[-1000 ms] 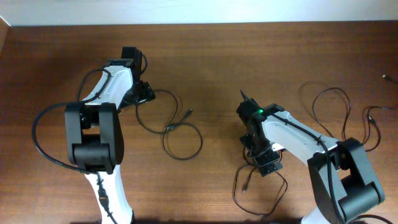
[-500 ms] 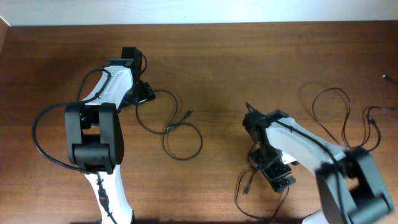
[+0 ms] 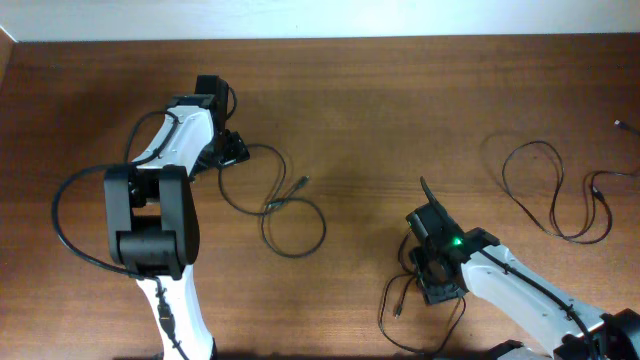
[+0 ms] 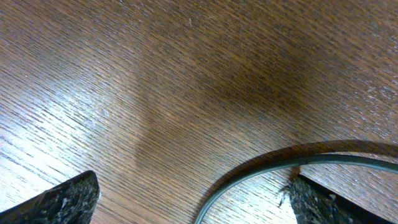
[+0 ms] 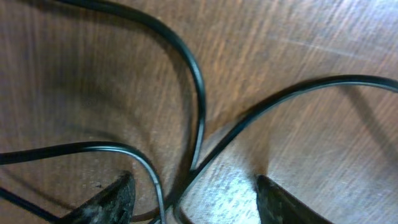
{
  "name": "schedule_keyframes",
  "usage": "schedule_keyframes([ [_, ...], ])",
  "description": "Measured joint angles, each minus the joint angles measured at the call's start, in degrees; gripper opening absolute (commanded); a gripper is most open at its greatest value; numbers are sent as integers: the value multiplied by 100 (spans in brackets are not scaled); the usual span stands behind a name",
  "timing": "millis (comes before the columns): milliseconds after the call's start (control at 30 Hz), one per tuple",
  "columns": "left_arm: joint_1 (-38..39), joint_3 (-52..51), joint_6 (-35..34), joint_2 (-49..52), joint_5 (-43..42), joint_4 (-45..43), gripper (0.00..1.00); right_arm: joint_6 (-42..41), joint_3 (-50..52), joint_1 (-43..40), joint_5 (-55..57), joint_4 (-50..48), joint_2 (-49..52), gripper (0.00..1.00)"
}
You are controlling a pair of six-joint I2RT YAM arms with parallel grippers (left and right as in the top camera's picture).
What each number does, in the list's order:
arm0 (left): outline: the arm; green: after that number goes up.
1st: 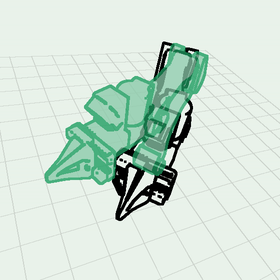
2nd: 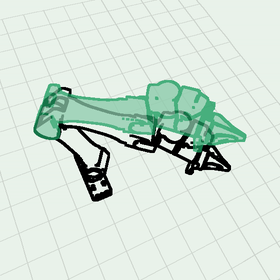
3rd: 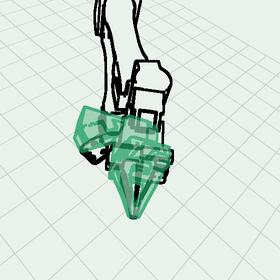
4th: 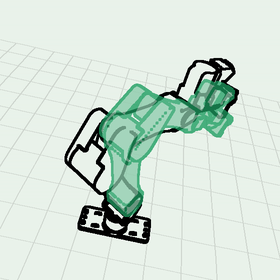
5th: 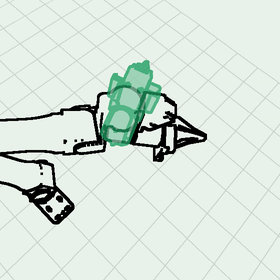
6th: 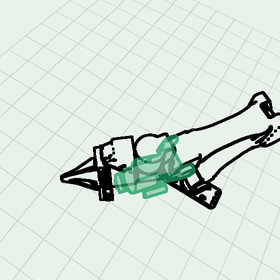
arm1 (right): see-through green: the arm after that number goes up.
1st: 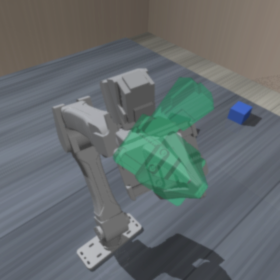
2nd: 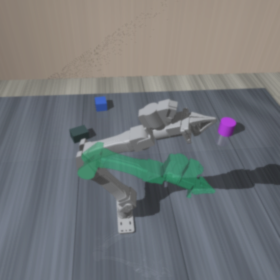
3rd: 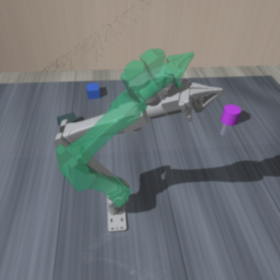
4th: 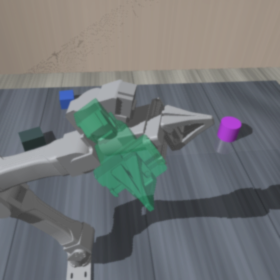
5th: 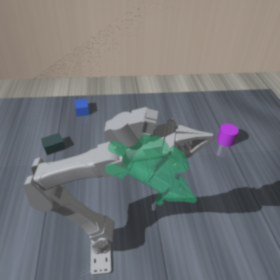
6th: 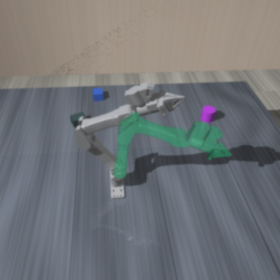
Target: Untangle cables
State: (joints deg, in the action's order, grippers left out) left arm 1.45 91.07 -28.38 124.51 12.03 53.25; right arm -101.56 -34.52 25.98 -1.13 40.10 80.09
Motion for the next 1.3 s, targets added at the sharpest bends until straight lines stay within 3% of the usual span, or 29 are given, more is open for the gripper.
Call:
schedule_keyframes([
  [33, 0, 0, 0, 0, 2, 0, 99, -46, -2, 0, 7, -9, 17, 41],
  [100, 0, 0, 0, 0, 2, 0, 99, -96, -31, 0, 2, -4, 105, 4],
  [233, 0, 0, 0, 0, 2, 0, 99, 72, -131, 0, 26, -520, 293, 4],
  [333, 0, 0, 0, 0, 2, 0, 99, 968, -173, 0, 160, -828, 330, 4],
  [467, 0, 0, 0, 0, 2, 0, 99, 4688, -1207, 0, -455, -675, 363, 4],
  [533, 0, 4, 0, 4, 0, 2, 99, 6393, -2514, 0, -1281, -577, 319, 4],
  [633, 0, 4, 0, 4, 0, 2, 99, 7807, -3759, 0, -1725, -476, 177, 4],
  [767, 0, 4, 0, 4, 0, 2, 99, 8338, -3864, -28, -330, 24, 197, 4],
  [867, 0, 4, 0, 4, 0, 2, 99, 8537, -3884, -258, 107, 20, 225, 4],
  [967, 0, 4, 0, 4, 0, 2, 99, 8727, -4538, -796, 533, 691, 280, 4],
  [1100, 0, 4, 0, 4, 0, 2, 99, 8837, -5506, -1694, 802, 1624, 284, 4],
  [1300, 0, 4, 0, 4, 0, 2, 99, 9219, -5523, -1598, 485, 1827, 487, 4],
])
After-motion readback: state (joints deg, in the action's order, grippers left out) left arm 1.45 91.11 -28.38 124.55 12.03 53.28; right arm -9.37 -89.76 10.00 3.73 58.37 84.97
